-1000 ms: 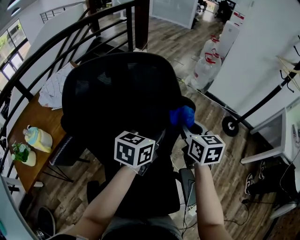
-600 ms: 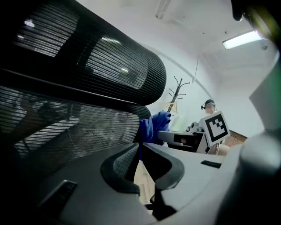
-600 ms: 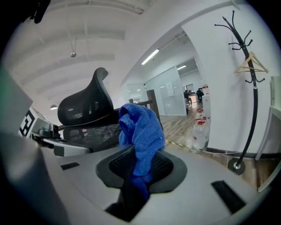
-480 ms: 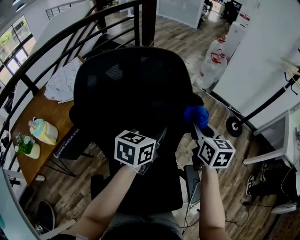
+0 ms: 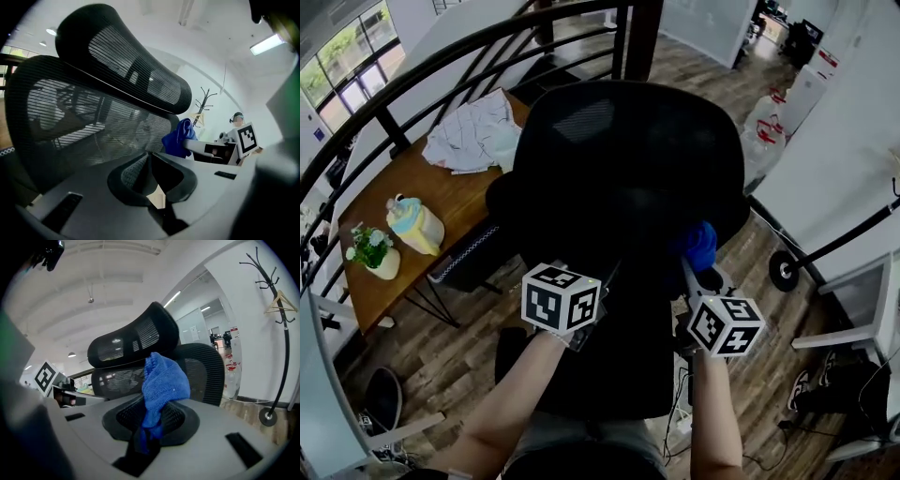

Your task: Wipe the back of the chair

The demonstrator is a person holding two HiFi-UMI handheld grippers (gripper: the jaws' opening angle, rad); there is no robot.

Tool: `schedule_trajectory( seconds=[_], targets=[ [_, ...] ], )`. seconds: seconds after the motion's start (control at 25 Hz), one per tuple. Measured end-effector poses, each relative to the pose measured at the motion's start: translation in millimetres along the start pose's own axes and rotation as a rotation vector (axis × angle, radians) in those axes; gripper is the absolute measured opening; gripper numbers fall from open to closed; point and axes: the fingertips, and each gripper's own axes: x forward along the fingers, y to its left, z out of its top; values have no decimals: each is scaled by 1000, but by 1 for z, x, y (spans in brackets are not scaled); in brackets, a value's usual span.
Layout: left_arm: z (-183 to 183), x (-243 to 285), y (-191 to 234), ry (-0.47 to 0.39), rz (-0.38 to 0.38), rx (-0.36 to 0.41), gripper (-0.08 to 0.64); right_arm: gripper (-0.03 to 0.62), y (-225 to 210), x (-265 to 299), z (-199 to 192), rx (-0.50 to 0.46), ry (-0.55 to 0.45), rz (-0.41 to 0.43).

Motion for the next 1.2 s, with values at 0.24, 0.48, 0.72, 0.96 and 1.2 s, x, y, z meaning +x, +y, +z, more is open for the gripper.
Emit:
schedule_trajectory(
  seconds=[0.24, 0.48, 0.72, 0.96, 1.2],
  targets=[
    [-11, -49, 40, -33, 91, -51, 35, 87, 81, 30, -20, -40, 54, 155],
    [-25, -98, 81, -65, 187, -110, 35, 87, 169, 60, -42, -102, 120, 327],
    [-38, -139, 117, -106, 281, -172, 35, 87, 233, 85, -58, -150, 166, 464],
    [-54, -170, 147, -114, 365, -224, 35, 86, 278, 107, -78, -163, 220, 567],
    [-54, -176, 163, -132, 398, -247, 35, 87, 289, 130, -85, -162, 251, 597]
  ],
)
